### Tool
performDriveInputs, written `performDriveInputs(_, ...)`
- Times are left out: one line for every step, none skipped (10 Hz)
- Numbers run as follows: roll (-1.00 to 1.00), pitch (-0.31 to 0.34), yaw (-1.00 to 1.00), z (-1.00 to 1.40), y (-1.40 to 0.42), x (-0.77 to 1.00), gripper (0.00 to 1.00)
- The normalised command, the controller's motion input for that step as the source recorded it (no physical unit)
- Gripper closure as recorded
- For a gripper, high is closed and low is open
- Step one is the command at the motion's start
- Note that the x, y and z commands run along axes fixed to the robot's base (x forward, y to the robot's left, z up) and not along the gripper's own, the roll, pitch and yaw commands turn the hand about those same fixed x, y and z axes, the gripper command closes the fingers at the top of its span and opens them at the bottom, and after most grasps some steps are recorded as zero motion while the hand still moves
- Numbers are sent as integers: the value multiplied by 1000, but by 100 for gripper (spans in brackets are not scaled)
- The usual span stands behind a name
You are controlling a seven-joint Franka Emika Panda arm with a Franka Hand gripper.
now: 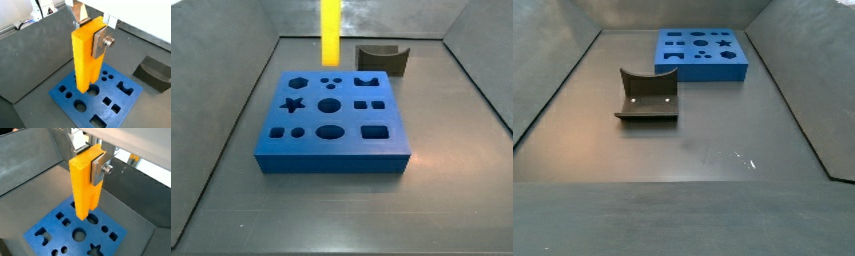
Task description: Insert the double-square object.
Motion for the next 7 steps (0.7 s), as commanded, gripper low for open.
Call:
performDriveInputs(0, 0, 0, 0, 0, 31, 100)
performDriveInputs(9, -27, -103, -209, 0, 0, 100)
performDriveInputs(44, -4, -314, -209, 174, 500, 100)
performDriveInputs(73, -9, -583, -197, 234, 626, 100)
performDriveInputs(76, 0, -771, -69, 197, 340, 100)
performDriveInputs(34, -6, -900, 0, 123, 186, 100)
performDriveInputs(17, -7, -966, 0, 69, 100, 100)
